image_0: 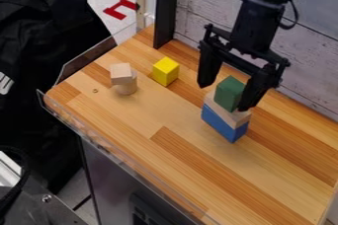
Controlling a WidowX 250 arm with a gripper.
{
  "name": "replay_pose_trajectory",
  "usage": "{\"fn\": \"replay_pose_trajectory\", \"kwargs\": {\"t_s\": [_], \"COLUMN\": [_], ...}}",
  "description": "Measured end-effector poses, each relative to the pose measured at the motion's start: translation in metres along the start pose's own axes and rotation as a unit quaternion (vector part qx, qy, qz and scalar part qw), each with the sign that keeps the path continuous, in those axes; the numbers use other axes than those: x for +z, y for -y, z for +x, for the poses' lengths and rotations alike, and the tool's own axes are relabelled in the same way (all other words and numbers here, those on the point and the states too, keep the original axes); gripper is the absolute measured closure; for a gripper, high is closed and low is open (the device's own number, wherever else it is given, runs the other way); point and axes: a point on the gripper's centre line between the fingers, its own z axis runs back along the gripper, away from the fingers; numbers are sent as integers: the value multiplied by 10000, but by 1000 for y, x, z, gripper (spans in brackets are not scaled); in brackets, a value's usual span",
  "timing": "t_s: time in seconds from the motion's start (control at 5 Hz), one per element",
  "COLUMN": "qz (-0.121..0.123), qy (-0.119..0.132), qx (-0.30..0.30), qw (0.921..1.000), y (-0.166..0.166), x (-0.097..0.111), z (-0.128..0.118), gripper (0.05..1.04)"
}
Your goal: Move the green cube to the left of the table next to the yellow cube
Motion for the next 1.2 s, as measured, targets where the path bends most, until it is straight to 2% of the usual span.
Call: {"fn": "replay_pose_trajectory", "kwargs": {"t_s": [0.4, 0.8, 1.2], "qz": [35, -144, -67], "qy": [217, 129, 84], "qx": [350, 479, 306], "qw": [9991, 9987, 9995], "y": [-21, -29, -20], "x": [12, 9, 11], "z": [18, 25, 24], "gripper": [83, 83, 83]}}
